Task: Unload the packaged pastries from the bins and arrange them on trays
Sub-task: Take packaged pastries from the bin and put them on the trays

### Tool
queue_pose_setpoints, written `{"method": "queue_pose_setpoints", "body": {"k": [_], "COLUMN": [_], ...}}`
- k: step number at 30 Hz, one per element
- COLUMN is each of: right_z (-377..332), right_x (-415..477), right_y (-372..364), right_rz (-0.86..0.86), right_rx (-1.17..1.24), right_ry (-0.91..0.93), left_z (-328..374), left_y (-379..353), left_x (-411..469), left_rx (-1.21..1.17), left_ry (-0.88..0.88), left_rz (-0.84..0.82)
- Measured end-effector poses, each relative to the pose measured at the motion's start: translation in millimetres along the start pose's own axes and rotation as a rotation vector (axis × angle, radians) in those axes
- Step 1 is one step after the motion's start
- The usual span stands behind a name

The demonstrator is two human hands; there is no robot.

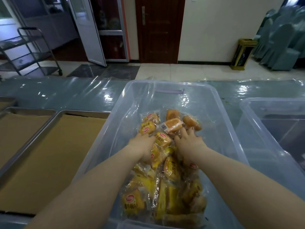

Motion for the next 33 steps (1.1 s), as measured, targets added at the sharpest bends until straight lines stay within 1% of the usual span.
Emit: {"method": "queue_pose_setpoints", "body": {"k": [3,7,9,12,15,19,22,28,30,33], "right_z": [3,4,3,0,6,14,6,-68,-106,-181], "right_x": [2,2,-2,-16,-35,-61,-85,-113,-117,-119], "right_y": [4,26,46,80,106,135,157,201,215,237], "right_rz": [-0.006,0.114,0.214,0.411,0.606,0.779,0.887,0.962,0.965,0.957], "right_rx": [0.106,0.166,0.230,0.331,0.466,0.656,0.763,0.806,0.824,0.839], "right_ry": [-0.017,-0.024,-0.016,0.075,0.138,0.197,0.227,0.300,0.330,0.402], "left_z": [1,5,6,6,-8,-36,-63,-138,-170,-228], "left_y": [7,30,44,73,121,171,184,171,158,125], "left_x": [0,-4,-8,-15,-38,-92,-133,-211,-236,-272], "left_rx": [-0.005,0.031,0.038,0.053,0.034,-0.084,-0.147,-0.304,-0.330,-0.324], "left_ry": [-0.017,-0.025,-0.024,-0.040,-0.013,-0.007,-0.007,0.042,0.060,0.105], "left_rz": [0.034,0.192,0.277,0.389,0.598,0.838,0.948,1.081,1.103,1.084]}}
Point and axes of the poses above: each hand's wrist, its own x-axis towards the middle knuckle, its own y-axis out of the back of the hand, z = x × y, the point moved 9 cm from there along x, towards the middle knuckle, and after that the axes turned 4 degrees about x, right-handed, at the moved point
